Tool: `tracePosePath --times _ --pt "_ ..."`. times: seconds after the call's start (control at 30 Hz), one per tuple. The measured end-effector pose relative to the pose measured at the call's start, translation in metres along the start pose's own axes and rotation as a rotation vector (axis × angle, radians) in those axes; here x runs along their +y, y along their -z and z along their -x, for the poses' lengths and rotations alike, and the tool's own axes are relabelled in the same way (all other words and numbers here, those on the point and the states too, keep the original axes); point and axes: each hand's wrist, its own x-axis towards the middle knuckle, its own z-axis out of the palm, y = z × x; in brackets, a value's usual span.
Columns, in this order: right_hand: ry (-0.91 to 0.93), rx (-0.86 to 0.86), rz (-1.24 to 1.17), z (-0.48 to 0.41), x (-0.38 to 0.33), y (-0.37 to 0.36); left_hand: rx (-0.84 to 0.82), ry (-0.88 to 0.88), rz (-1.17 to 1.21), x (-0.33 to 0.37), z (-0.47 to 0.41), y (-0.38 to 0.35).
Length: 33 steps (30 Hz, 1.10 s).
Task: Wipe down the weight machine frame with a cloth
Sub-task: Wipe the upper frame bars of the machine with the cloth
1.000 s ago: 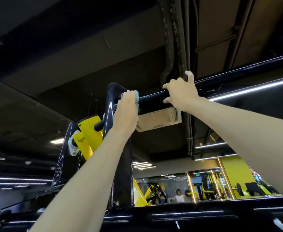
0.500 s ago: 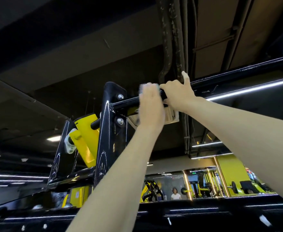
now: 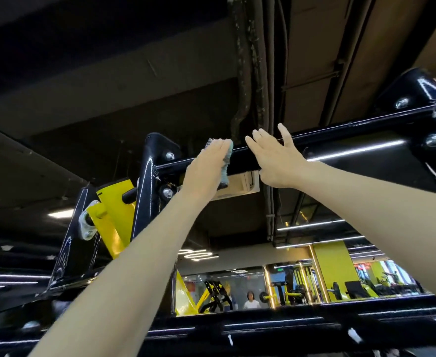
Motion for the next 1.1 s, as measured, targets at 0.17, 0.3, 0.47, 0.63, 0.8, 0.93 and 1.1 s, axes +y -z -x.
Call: tracePosePath --times 0.17,0.3,0.47,0.63,0.8,0.93,1.1 --pt "-0.011 0.012 -0.066 0.012 0.027 0.014 -0.024 0.025 0.001 -0.045 0.016 0.017" --pt "-0.117 -0.034 -0.100 0.035 0.078 0.019 0.077 0.016 0.059 0.007 0.000 0.002" --pt "-0.193 -0.060 -0.175 0.056 0.120 0.017 0.135 -0.178 -0.026 0.062 -0.021 -0.024" --pt "-0.195 -0.013 -0.239 0.036 0.139 0.015 0.232 -0.472 -0.153 0.111 -0.047 -0.049" --pt "-0.214 0.047 -0.246 0.028 0.148 0.011 0.134 -0.712 -0.400 0.124 -0.069 -0.050" --pt "-0.232 0.084 -0.293 0.030 0.149 -0.002 0.051 -0.916 -0.800 0.045 -0.043 -0.024" --pt "-0.251 0.142 -0.280 0.031 0.143 -0.011 0.029 -0.977 -1.022 0.052 -0.032 -0.038"
